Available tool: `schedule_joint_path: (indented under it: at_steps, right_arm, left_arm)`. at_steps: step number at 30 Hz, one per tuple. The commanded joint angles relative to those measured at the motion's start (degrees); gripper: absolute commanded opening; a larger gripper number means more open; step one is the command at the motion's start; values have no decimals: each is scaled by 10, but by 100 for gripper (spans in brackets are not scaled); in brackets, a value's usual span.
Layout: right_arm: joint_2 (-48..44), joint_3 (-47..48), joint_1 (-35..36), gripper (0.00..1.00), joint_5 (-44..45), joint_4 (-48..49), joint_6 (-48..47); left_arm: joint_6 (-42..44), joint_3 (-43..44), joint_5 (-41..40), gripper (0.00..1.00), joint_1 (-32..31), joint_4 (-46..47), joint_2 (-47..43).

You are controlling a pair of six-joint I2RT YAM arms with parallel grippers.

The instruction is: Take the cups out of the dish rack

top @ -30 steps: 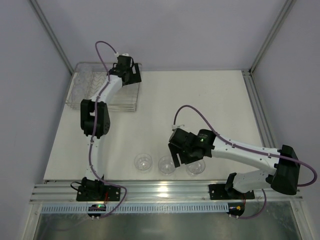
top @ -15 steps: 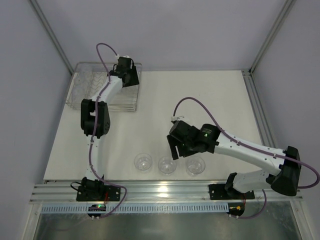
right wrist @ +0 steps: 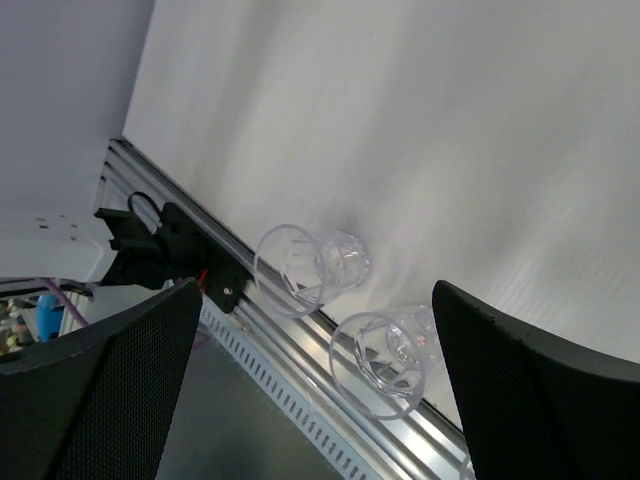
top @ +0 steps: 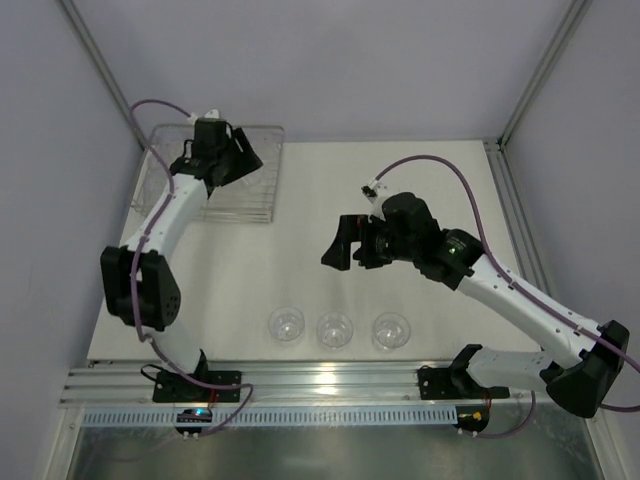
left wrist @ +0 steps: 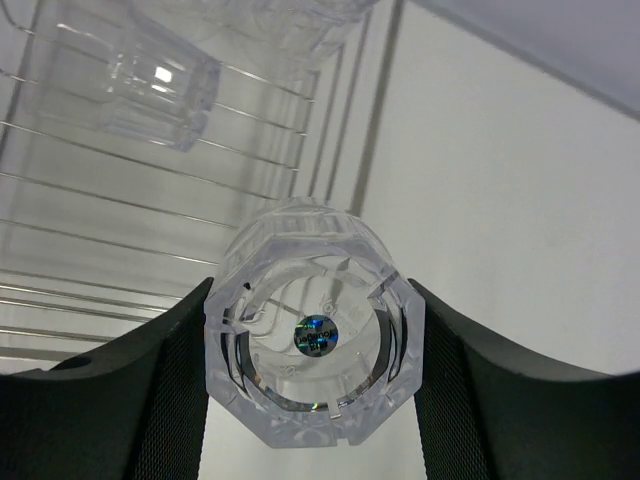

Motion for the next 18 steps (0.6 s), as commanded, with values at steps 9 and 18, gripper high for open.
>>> schedule_joint_path:
  at_steps: [9,18]
  right_arm:
    - [20,-84,-55,100,-241,341,78]
    - [64,-110,-77,100,-287,409,96]
  left_arm:
    - [-344,-382,387,0,16,339,-234]
    - [-484,-559,434,0,-19,503,-289]
